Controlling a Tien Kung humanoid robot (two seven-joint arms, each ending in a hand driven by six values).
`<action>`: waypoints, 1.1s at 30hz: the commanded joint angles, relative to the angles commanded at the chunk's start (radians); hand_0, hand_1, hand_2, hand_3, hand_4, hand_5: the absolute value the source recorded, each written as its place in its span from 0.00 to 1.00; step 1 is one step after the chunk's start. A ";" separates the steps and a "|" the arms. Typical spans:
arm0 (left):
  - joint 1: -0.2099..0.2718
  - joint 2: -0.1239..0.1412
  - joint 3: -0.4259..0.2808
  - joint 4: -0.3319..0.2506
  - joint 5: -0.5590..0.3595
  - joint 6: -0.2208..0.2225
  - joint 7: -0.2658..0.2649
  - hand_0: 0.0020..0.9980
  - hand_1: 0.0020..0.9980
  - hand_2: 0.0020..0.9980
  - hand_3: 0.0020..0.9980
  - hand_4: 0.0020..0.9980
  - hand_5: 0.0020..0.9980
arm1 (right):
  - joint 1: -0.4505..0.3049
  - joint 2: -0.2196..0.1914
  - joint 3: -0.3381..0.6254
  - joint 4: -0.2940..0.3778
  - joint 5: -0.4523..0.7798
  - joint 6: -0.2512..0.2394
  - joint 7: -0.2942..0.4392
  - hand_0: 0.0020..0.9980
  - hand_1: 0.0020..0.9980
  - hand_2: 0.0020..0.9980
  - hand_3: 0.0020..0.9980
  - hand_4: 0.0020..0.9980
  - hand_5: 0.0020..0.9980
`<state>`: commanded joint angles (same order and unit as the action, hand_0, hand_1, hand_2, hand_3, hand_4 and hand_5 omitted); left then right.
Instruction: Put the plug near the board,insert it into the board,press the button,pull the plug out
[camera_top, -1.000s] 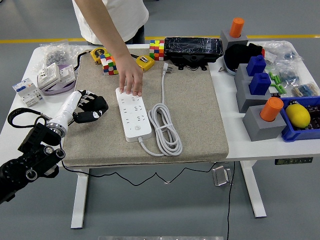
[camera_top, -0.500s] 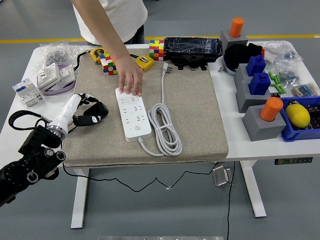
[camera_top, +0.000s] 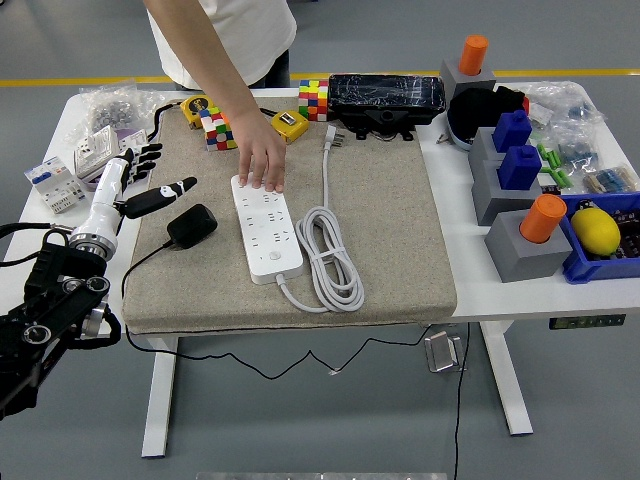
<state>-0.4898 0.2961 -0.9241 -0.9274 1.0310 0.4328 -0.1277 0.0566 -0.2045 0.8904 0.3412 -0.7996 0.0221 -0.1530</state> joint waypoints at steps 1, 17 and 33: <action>0.000 0.000 -0.012 0.001 0.006 0.000 0.014 0.64 0.66 0.66 0.59 0.82 0.35 | 0.000 0.000 -0.002 -0.001 0.002 0.000 0.000 0.61 0.67 0.69 0.56 0.91 0.44; 0.001 0.000 -0.154 0.025 -0.085 -0.026 0.067 0.64 0.65 0.66 0.58 0.80 0.35 | -0.003 -0.002 -0.023 0.002 0.009 0.000 0.000 0.61 0.67 0.68 0.56 0.92 0.44; -0.004 0.005 -0.182 0.025 -0.073 -0.040 0.107 0.63 0.65 0.66 0.58 0.80 0.35 | -0.007 0.003 -0.016 0.000 0.009 0.000 0.000 0.61 0.67 0.68 0.56 0.91 0.44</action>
<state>-0.4940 0.3009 -1.1061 -0.9028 0.9580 0.3930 -0.0208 0.0493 -0.2015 0.8749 0.3416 -0.7905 0.0225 -0.1534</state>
